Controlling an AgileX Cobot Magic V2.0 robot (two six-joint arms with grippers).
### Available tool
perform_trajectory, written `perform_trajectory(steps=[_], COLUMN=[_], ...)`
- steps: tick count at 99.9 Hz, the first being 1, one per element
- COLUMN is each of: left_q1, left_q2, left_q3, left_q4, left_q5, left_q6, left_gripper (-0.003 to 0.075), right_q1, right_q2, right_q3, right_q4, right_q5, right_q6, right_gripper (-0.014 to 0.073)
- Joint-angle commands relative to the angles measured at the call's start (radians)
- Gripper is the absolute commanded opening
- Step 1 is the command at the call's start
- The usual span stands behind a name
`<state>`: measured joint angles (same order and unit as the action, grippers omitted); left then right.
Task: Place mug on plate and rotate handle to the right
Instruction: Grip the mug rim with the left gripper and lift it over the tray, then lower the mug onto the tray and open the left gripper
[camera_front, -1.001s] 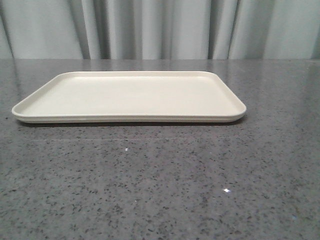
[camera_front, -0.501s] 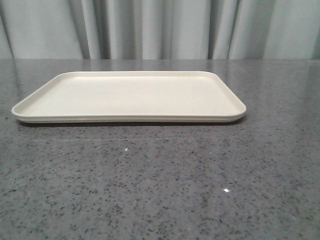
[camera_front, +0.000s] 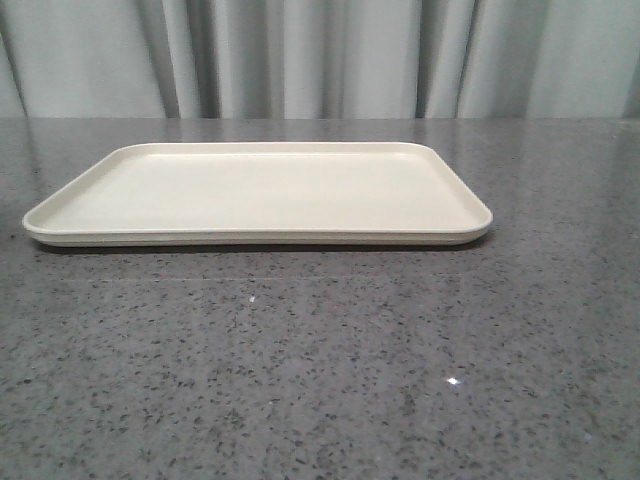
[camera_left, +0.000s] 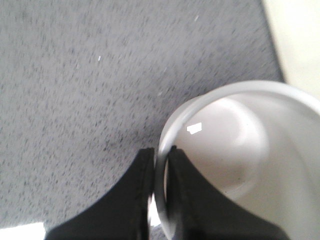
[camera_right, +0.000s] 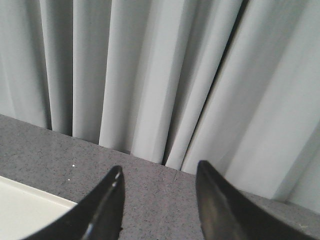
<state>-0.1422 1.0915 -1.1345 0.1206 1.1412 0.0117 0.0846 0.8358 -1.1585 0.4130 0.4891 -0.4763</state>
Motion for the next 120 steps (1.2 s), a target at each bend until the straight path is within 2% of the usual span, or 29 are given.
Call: perform_trajectory(steps=[1,18,51,69,120], left_q1=[-0.006,-0.051,-0.267,-0.34,-0.367], left_q2=[0.002,0.089,0.372,0.505,0.687], left_q3=[-0.085,-0.219,-0.54,-0.678,-0.702], left_q4=[-0.045,-0.087,-0.089,-0.121,-0.217], left_q5=[-0.039,-0.037,-0.039,-0.035,-0.014], left_q6=[0.023,0.041,0.041,0.041,0.043], left_gripper=[-0.002,-0.002,-0.002,-0.002,-0.002], right_q1=[0.0,0.0,0.0,0.0,0.0], right_q2=[0.0,0.0,0.0,0.0,0.0], right_q3=[-0.03,-0.03,-0.03,-0.03,-0.03], right_q4=[0.002,0.002,0.002,0.002,0.002], right_q5=[-0.072,-0.072,-0.072,-0.071,-0.042], right_q6=[-0.008,-0.008,-0.008,-0.008,-0.008], right_gripper=[0.0351,0.0351,0.0351,0.0351,0.0351])
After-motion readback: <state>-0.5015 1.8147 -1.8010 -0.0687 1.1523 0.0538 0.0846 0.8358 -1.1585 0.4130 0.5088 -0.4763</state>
